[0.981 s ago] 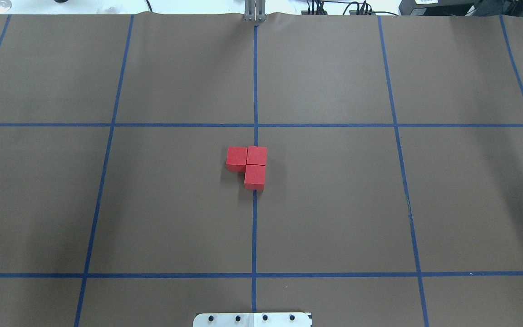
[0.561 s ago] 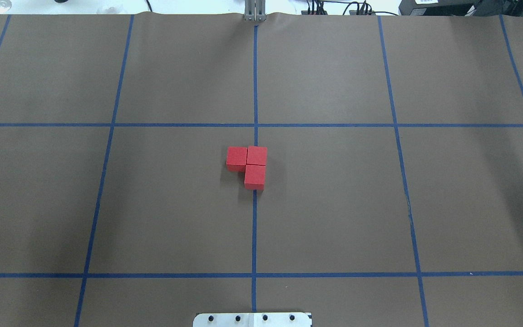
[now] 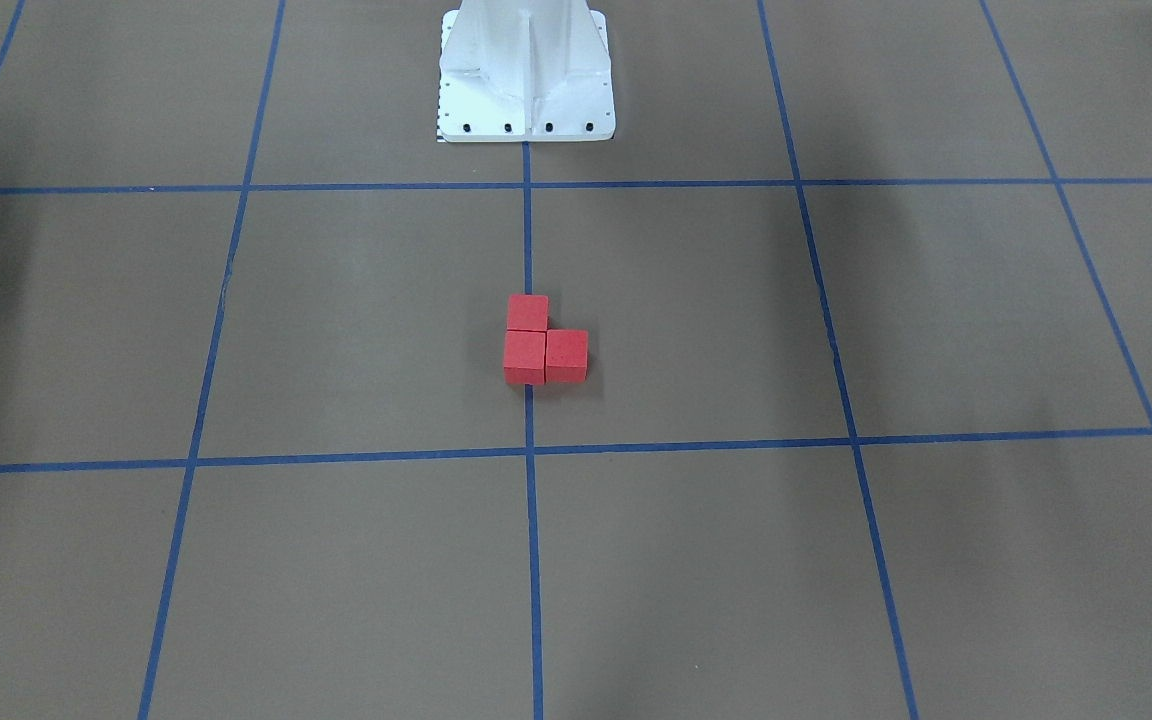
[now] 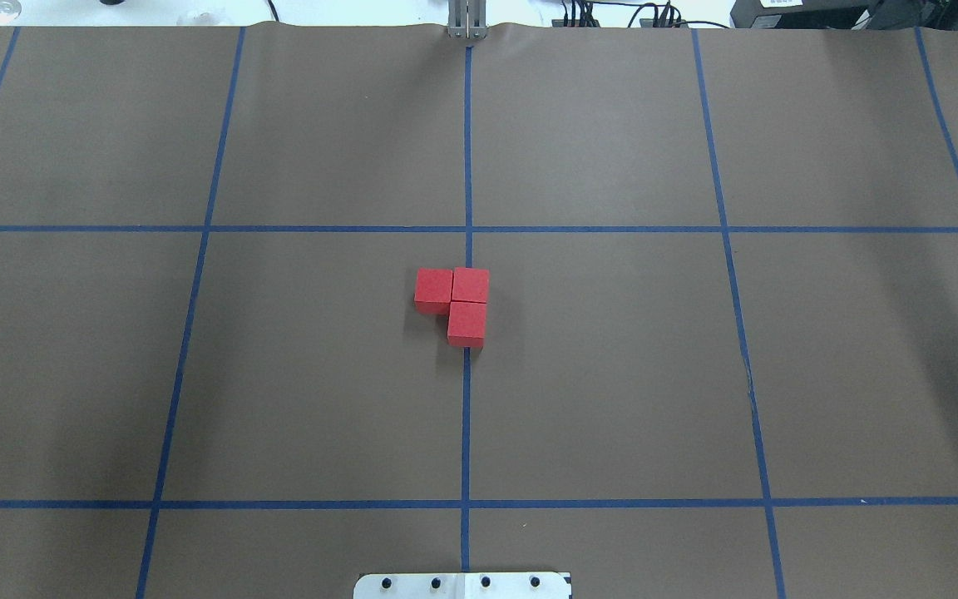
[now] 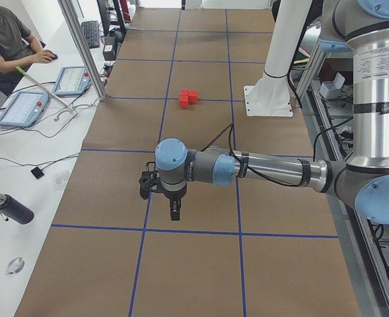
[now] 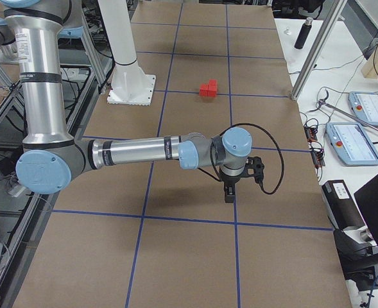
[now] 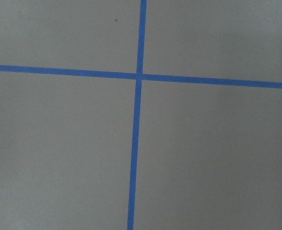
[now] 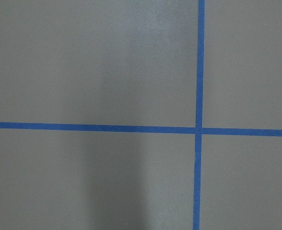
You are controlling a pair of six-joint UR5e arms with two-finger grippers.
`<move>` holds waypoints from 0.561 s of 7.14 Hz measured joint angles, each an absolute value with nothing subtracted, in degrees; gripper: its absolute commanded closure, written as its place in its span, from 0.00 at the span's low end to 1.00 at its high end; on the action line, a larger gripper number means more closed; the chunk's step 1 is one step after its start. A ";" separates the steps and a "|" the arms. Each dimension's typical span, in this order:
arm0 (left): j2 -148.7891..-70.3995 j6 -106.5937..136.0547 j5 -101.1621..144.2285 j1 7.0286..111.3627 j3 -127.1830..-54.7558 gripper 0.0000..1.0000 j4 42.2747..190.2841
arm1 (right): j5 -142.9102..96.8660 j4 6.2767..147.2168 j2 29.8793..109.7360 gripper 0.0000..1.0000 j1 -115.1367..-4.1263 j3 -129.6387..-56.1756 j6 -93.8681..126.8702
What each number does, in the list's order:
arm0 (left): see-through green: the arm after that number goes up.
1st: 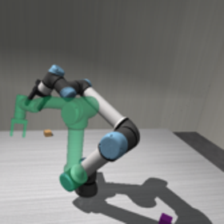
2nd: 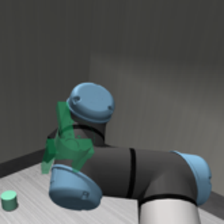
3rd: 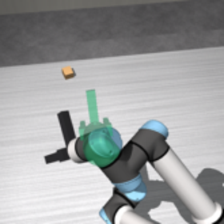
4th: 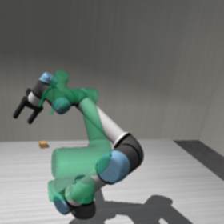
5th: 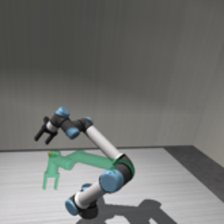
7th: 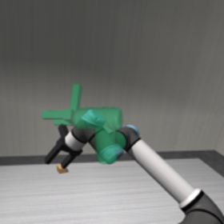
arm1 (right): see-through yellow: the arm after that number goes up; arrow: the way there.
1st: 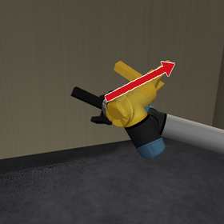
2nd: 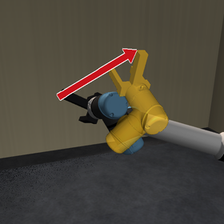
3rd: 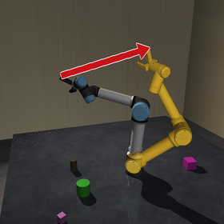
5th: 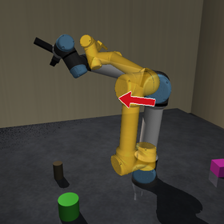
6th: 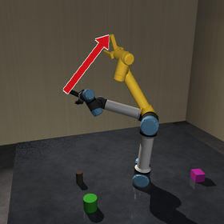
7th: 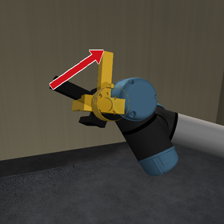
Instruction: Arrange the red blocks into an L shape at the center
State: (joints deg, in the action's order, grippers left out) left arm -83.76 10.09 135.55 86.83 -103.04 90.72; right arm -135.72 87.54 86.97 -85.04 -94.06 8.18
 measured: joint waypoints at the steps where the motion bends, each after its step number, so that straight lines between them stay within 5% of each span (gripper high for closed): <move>1: -83.86 9.75 134.15 86.83 -103.40 0.00 91.13 | -135.49 87.54 86.95 0.00 -84.97 -93.96 7.82; 4: -82.61 2.67 132.27 86.83 -104.16 0.00 91.17 | -135.36 87.54 86.78 0.00 -84.84 -93.60 7.57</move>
